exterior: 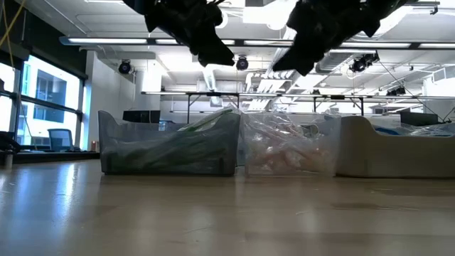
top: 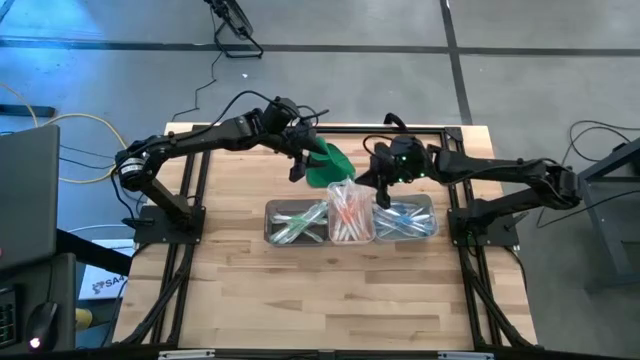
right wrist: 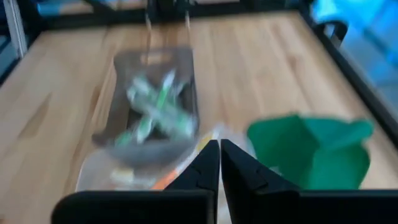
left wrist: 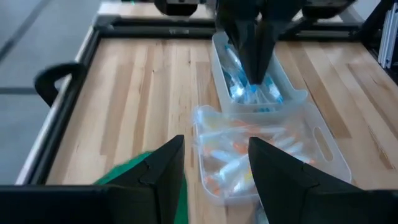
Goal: Pick & Place Toothbrushes
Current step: Return to Home Position
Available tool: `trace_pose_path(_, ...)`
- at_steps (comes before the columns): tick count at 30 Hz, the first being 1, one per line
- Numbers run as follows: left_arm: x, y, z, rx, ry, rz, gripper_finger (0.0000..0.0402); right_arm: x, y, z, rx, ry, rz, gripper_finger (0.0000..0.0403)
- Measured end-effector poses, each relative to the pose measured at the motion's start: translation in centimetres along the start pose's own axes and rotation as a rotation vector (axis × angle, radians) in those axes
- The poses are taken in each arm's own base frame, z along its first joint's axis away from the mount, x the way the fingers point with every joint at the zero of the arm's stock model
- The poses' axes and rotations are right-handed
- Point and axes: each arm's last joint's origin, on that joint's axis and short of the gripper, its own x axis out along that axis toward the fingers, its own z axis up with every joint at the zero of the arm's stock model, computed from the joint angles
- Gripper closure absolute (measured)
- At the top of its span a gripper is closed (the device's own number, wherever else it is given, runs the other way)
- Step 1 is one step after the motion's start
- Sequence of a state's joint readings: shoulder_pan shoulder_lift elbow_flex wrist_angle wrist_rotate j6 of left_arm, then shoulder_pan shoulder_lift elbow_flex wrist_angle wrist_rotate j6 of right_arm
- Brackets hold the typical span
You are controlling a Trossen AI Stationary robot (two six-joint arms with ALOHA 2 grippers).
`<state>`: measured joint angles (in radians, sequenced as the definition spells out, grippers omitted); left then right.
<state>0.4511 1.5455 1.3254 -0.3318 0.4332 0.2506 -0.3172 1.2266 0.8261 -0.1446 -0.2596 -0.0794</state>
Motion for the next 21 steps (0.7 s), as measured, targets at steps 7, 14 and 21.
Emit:
trace_pose_path(7,0.2,-0.2,1.3,-0.031,-0.111,0.038,0.0227,-0.2,-0.1,2.1,-0.058,-0.209,-0.016,0.04)
trace_pose_path(14,1.1,-2.1,1.8,0.052,-0.078,0.183,0.029,-0.4,-0.2,2.6,-0.117,-0.264,-0.049,0.0401)
trace_pose_path(21,1.2,-2.7,1.8,0.095,-0.063,0.155,0.0394,-1.5,0.1,2.5,-0.132,-0.24,-0.083,0.0401)
